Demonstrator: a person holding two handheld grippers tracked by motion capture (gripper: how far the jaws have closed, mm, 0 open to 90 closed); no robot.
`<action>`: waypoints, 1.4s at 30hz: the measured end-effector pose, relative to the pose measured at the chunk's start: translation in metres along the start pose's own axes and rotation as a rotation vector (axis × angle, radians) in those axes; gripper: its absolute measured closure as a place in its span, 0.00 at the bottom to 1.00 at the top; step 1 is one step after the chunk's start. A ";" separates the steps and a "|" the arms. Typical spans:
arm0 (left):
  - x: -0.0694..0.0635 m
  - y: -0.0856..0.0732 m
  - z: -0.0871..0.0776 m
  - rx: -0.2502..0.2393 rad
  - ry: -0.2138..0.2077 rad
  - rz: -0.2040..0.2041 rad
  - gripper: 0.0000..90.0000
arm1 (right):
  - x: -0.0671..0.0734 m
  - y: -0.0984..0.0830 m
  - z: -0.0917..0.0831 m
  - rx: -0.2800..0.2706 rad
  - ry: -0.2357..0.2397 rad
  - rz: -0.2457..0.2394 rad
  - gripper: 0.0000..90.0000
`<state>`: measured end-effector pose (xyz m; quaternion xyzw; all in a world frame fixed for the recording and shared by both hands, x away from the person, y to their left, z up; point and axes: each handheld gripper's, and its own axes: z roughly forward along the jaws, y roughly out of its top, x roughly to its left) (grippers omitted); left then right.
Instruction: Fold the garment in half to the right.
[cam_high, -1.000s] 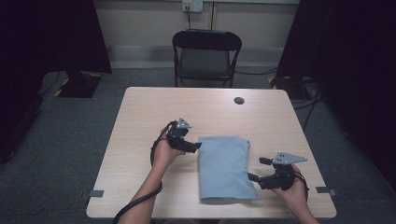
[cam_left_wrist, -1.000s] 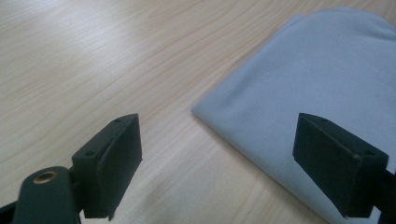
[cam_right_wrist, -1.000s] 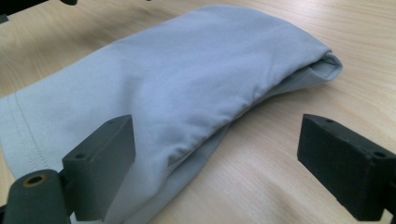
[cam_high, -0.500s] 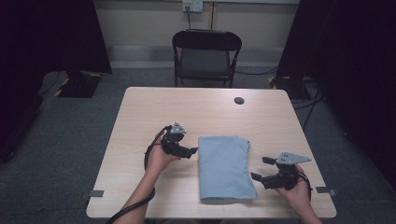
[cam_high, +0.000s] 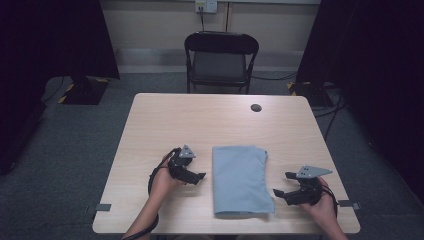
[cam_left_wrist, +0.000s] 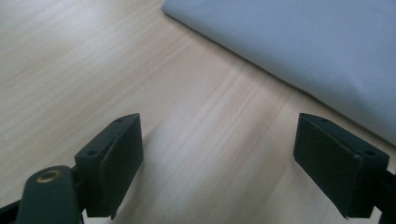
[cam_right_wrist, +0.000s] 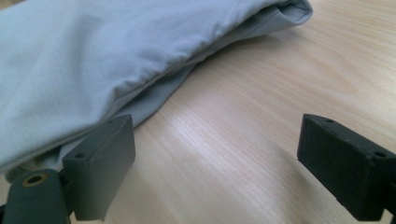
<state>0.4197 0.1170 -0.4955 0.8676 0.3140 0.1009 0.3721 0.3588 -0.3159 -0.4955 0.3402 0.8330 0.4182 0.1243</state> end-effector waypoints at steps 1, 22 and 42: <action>-0.001 -0.002 -0.001 -0.006 0.003 0.009 0.17 | 0.000 -0.001 0.000 0.017 -0.006 -0.005 0.12; -0.010 -0.015 -0.005 -0.003 0.005 0.067 0.00 | -0.002 -0.003 0.003 0.090 -0.065 -0.040 0.10; -0.011 -0.016 -0.005 -0.005 0.008 0.062 0.00 | -0.002 -0.003 0.003 0.090 -0.065 -0.041 0.09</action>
